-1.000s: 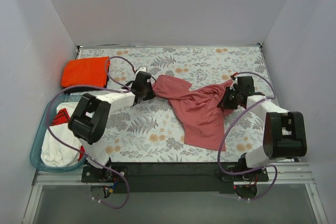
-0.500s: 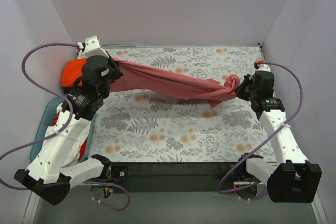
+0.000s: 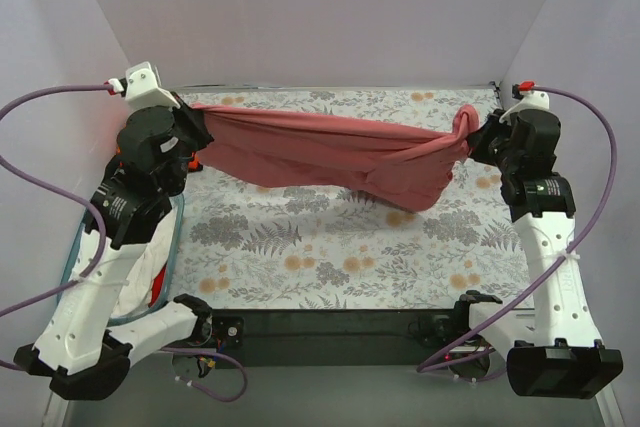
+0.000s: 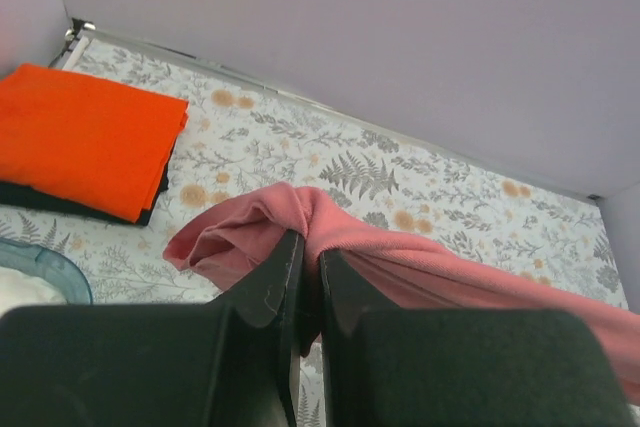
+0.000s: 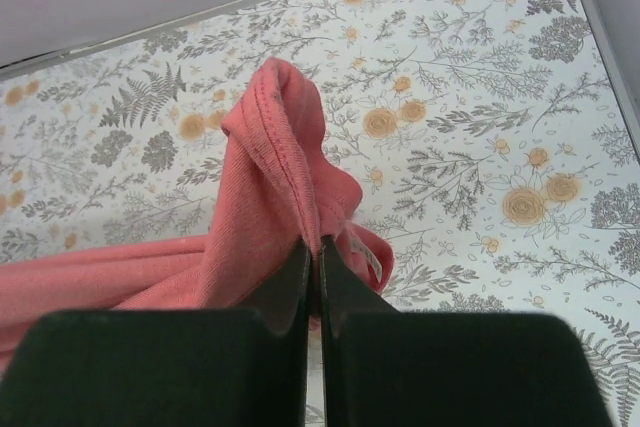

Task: Fold and stack the t-shirts
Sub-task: Flatten the tshirt out

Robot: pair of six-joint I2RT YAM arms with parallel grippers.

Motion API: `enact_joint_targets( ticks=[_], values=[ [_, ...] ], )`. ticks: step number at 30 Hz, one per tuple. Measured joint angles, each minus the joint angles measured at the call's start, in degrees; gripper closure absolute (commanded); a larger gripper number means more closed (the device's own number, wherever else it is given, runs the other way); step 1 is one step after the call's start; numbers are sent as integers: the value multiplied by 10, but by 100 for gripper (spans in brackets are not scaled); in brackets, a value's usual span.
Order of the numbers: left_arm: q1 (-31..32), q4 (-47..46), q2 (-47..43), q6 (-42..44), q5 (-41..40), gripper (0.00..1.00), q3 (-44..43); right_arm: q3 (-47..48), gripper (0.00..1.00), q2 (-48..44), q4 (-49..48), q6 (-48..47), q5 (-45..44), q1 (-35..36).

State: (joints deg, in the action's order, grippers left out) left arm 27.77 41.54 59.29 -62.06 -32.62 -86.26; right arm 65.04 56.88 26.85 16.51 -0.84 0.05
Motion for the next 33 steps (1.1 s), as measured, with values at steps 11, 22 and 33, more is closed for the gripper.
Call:
enact_joint_targets(
  ticks=[11, 22, 33],
  values=[
    [-19, -144, 64, 53, -27, 100, 152, 23, 99, 98, 0, -2, 2, -1],
    [-109, -247, 412, 26, 49, 69, 108, 97, 89, 396, -53, 19, 6, -2],
    [-135, -257, 477, -12, 67, 43, 40, 144, 51, 441, -66, 12, 1, -8]
  ],
)
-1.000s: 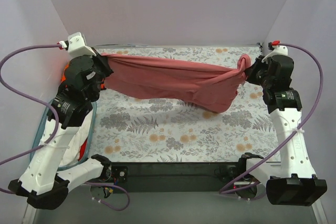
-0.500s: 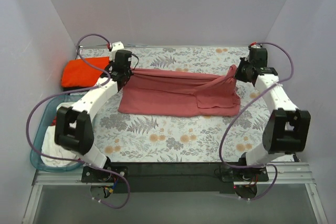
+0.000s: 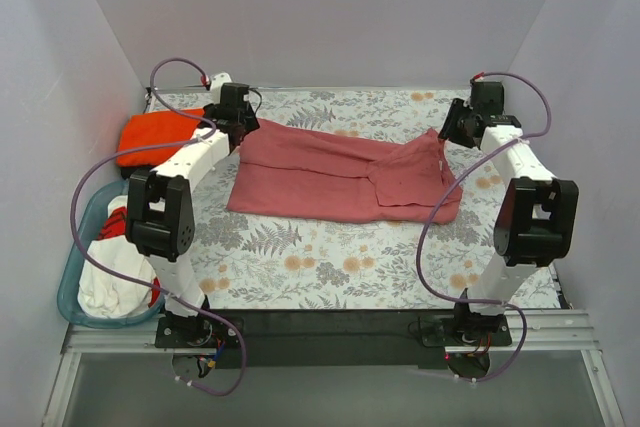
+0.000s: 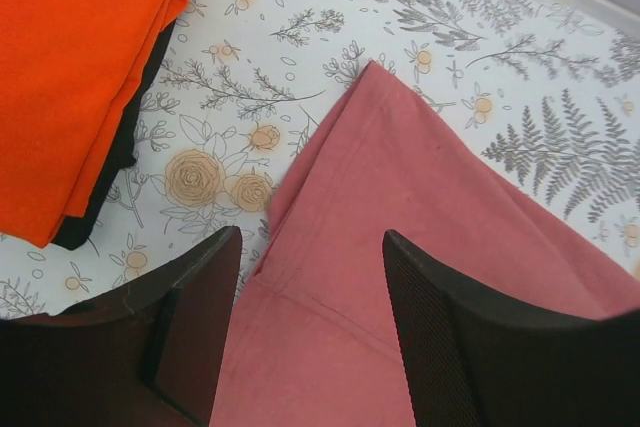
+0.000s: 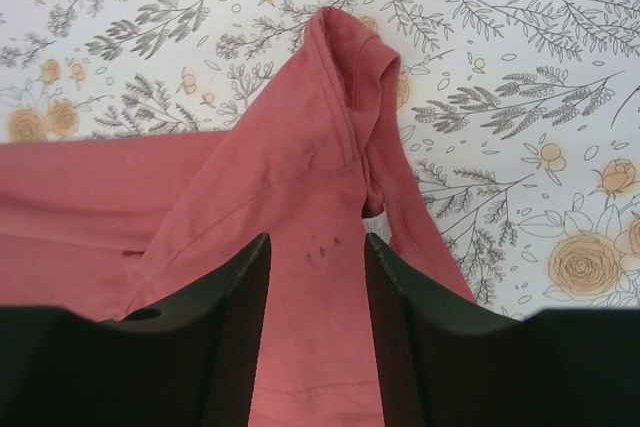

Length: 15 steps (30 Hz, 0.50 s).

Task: Fold and stack the t-shirts
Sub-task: Flatten the tshirt out

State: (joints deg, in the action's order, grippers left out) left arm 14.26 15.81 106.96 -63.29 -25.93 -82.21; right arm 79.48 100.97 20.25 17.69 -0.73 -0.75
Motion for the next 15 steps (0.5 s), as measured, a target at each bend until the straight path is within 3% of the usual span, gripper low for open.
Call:
enact_joint_targets(
  ticks=[5, 15],
  values=[
    [-16, -1, -42, -43, 39, 51, 51, -70, 50, -72, -17, 0, 32, 0],
    [-90, -7, -17, -137, 156, 50, 124, -191, 44, -119, -38, -7, 88, 0]
  ],
)
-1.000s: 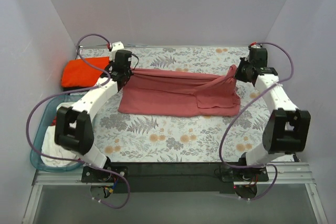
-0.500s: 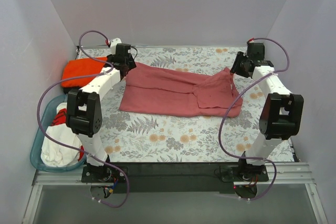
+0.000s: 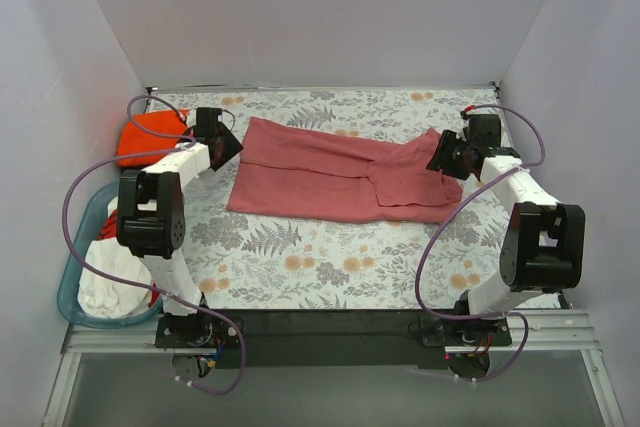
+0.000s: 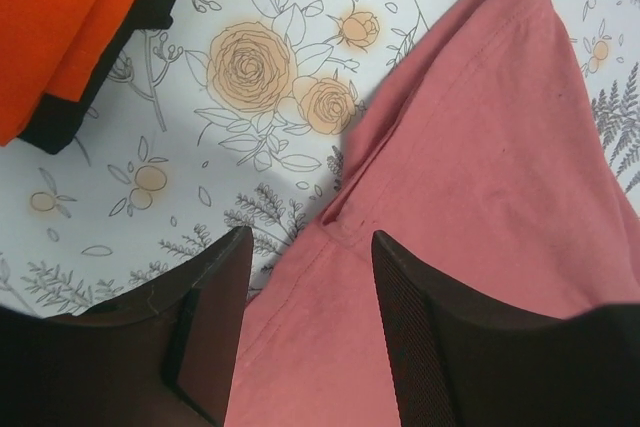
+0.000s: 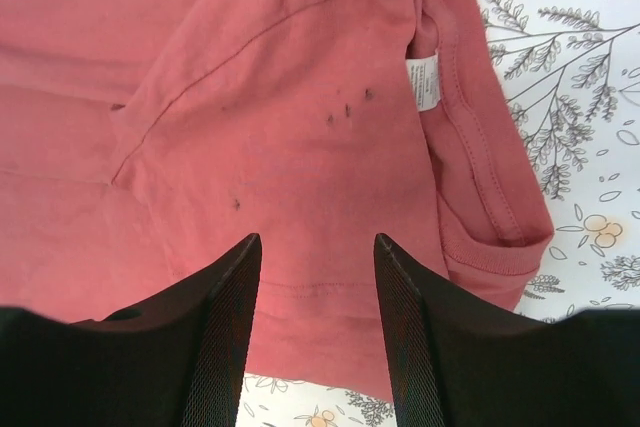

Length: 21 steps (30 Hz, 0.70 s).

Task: Fold and stack the t-shirts
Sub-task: Flatten the tshirt out

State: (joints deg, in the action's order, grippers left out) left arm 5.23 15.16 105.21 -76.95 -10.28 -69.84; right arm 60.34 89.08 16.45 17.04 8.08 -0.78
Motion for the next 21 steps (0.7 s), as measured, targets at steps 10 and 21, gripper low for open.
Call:
enact_joint_targets(
  ticks=[10, 21],
  values=[
    [-6, -26, 61, -34, 58, 52, -4, -17, 44, -3, -14, -9, 16, 0],
    [-6, -32, 70, -41, 78, 59, -15, -21, 44, -5, -20, -10, 19, 0]
  ],
)
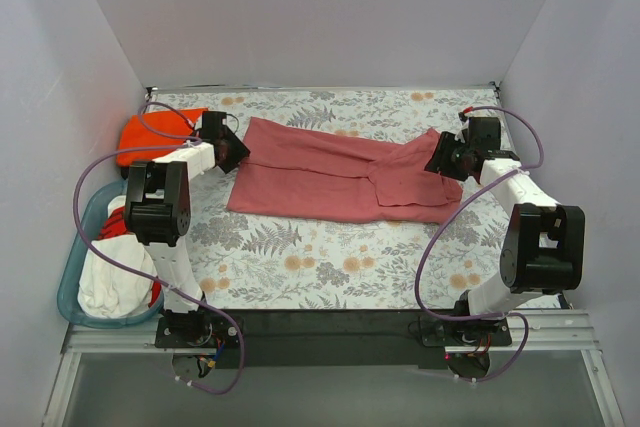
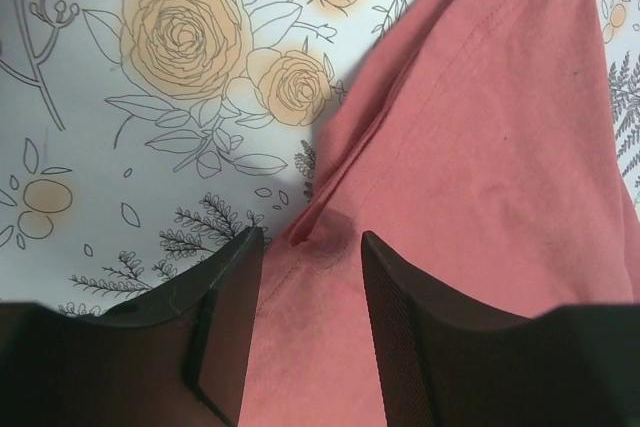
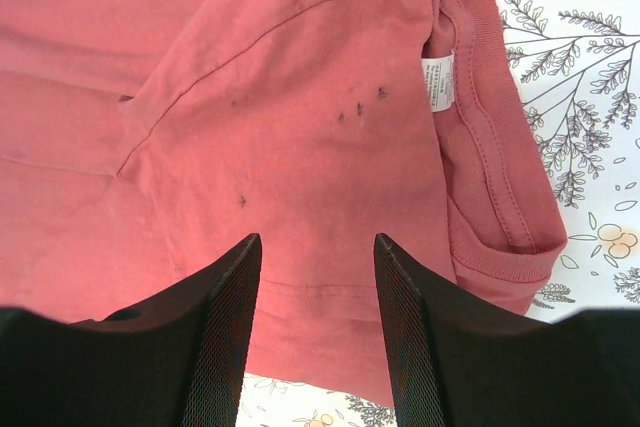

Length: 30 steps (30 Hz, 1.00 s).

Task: Fold and stack the t-shirts
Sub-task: Flatten the tshirt out

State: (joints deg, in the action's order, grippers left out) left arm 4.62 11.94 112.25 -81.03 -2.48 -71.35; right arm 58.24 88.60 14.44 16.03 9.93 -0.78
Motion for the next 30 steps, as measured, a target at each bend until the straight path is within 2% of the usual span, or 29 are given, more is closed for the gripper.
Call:
enact_joint_targets(
  ticks=[30],
  values=[
    [0, 16, -2, 9, 15, 59, -30, 0, 45, 0, -1, -4, 6, 0]
  ],
)
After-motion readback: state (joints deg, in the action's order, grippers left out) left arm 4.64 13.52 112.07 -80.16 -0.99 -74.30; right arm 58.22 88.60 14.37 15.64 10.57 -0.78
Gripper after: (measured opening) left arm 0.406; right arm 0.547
